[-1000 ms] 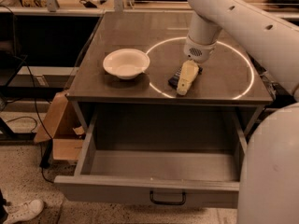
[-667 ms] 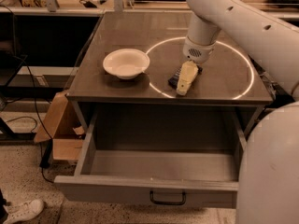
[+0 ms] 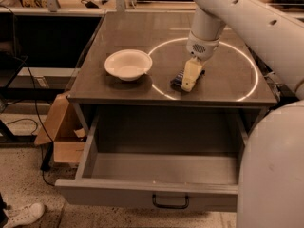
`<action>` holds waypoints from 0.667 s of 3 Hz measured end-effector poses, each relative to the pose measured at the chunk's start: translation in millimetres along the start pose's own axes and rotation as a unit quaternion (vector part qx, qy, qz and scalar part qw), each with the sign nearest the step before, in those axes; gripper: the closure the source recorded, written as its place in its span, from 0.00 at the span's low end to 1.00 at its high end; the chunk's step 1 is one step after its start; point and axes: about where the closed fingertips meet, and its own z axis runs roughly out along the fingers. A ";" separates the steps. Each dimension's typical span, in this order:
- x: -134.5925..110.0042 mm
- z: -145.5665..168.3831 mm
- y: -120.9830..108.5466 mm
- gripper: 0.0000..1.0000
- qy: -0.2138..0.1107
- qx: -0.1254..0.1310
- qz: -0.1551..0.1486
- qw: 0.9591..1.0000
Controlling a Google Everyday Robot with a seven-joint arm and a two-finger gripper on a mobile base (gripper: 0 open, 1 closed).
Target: Place rxbar blueberry into top drawer
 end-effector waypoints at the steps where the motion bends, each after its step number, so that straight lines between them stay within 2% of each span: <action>1: -0.6 -6.3 -0.4 1.00 0.000 0.000 0.000 1.000; 2: -5.7 -20.8 -0.5 1.00 -0.021 -0.013 -0.016 1.000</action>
Offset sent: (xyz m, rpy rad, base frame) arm -0.0056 0.0050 0.0382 0.0584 0.0305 0.0654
